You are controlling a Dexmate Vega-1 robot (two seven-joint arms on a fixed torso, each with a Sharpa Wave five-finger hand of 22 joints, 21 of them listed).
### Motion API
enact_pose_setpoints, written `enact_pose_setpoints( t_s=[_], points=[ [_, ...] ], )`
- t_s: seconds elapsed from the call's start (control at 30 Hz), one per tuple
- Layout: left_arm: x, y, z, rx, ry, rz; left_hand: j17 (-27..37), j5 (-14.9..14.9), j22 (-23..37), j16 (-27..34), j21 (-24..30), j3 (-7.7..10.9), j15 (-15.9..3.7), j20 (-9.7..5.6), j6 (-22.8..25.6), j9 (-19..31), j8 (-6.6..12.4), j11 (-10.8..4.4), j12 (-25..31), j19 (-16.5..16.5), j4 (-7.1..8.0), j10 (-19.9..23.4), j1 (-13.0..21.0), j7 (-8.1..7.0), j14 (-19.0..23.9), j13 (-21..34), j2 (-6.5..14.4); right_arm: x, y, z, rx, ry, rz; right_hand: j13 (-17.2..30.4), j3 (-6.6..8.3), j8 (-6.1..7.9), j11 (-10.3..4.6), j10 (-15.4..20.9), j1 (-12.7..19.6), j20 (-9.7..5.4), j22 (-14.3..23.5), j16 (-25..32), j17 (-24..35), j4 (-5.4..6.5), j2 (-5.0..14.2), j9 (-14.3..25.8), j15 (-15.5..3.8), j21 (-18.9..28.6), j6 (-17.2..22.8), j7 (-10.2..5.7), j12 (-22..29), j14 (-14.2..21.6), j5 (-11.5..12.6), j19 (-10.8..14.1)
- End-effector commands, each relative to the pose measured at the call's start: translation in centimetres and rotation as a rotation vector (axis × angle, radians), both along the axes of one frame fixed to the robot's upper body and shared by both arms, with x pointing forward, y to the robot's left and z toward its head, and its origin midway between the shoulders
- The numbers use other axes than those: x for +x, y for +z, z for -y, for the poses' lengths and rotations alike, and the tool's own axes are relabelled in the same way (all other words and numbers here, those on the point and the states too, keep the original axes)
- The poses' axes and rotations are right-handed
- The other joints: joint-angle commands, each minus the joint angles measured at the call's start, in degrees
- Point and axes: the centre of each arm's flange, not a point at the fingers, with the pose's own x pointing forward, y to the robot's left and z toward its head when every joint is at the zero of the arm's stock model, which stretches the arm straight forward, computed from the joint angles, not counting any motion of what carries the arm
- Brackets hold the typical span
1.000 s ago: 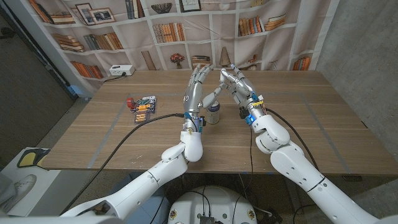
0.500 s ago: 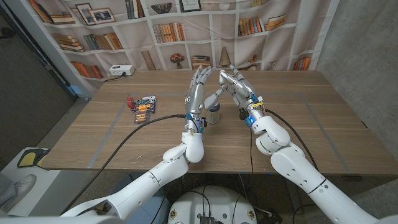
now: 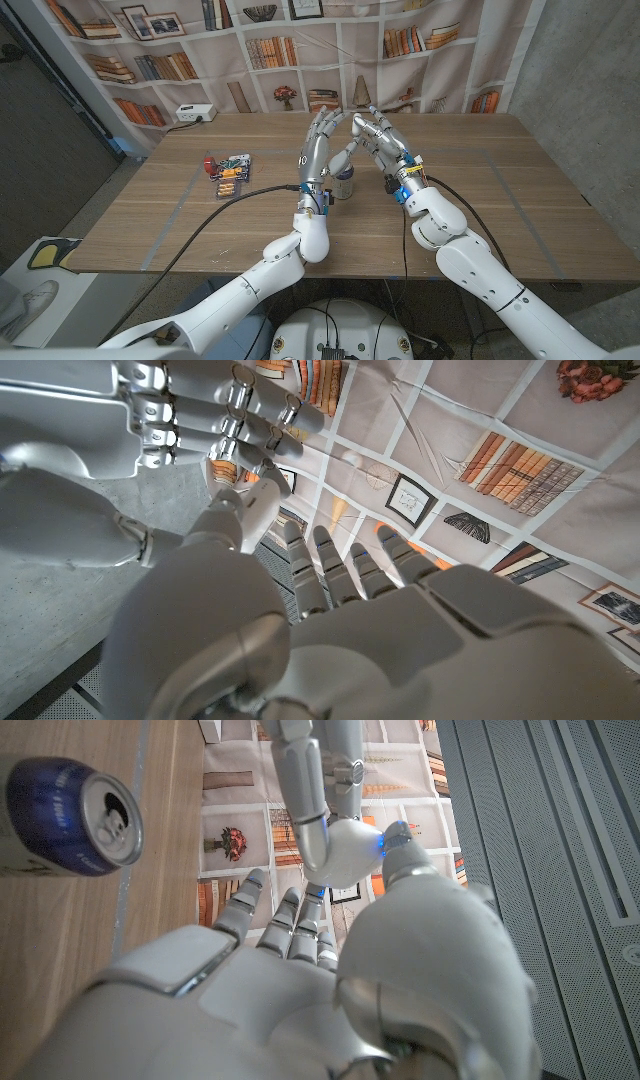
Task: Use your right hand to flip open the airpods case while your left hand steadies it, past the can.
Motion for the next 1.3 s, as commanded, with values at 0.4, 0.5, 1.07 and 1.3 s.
enact_pose_setpoints(
  t_s=[0.4, 0.5, 1.07, 1.3],
  points=[
    [0.3, 0.3, 1.1, -0.003, -0.025, 0.006, 0.0, -1.0, 0.2, 0.4, 0.4, 0.98, -0.32, 0.15, 4.9, 0.1, 0.53, -1.02, 0.6, 1.0, -1.26, 4.0, 2.7, -0.45, 2.5, 0.3, 2.8, 0.4, -0.2, 0.3, -0.019, 0.000, -0.015, 3.1, 0.11, 0.03, -8.73, 9.6, -0.3, -0.37, 0.1, 0.1, 0.2, 0.62, 0.31, 0.2, -5.15, 0.2, 0.7, -0.06, 2.0, 0.2, 0.1, 0.8],
    [0.4, 0.3, 1.3, -0.004, -0.031, 0.008, 0.0, -1.2, 0.2, 0.5, 0.4, 0.68, -0.31, 0.14, 5.1, 0.1, 0.42, -0.97, 0.5, 1.1, -1.12, 4.1, 2.5, -0.58, 2.9, 0.3, 2.6, 0.6, -0.3, 0.3, -0.025, 0.000, -0.018, 3.2, 0.10, 0.02, -8.76, 9.6, -0.3, -0.47, 0.1, 0.1, 0.2, 0.62, 0.31, 0.2, -5.13, 0.2, 0.7, -0.06, 2.1, 0.2, 0.1, 0.8],
    [0.2, 0.1, 2.2, -0.031, -0.050, 0.038, 0.2, -1.5, 0.1, 1.6, 0.6, 6.49, -4.47, -1.15, 15.5, 0.4, 1.31, 0.13, 4.1, 3.5, 0.37, 24.0, 3.6, -0.06, 14.2, 1.0, 4.9, 0.6, -0.8, 0.0, -0.060, 0.002, -0.026, 3.1, 0.04, 0.01, -8.77, 9.6, -0.3, -0.66, 0.1, -0.2, 0.2, 0.57, 0.31, 0.2, -4.93, 0.1, 1.2, -0.04, 2.4, -0.1, 0.1, 0.8],
    [0.2, 0.0, 2.3, -0.046, -0.062, 0.037, 0.2, -1.3, 0.1, 1.5, 0.5, 7.21, -4.78, -1.51, 16.7, 0.7, 1.74, 0.76, 4.7, 3.6, 0.85, 26.7, 3.5, 0.53, 15.8, 1.7, 5.0, 0.7, -1.1, -0.1, -0.068, 0.008, -0.029, 3.0, 0.01, -0.04, -8.77, 9.5, -0.3, -0.62, 0.1, -0.2, 0.2, 0.53, 0.25, 0.1, -4.88, 0.0, 1.2, -0.05, 2.5, -0.1, 0.1, 0.8]
  ],
)
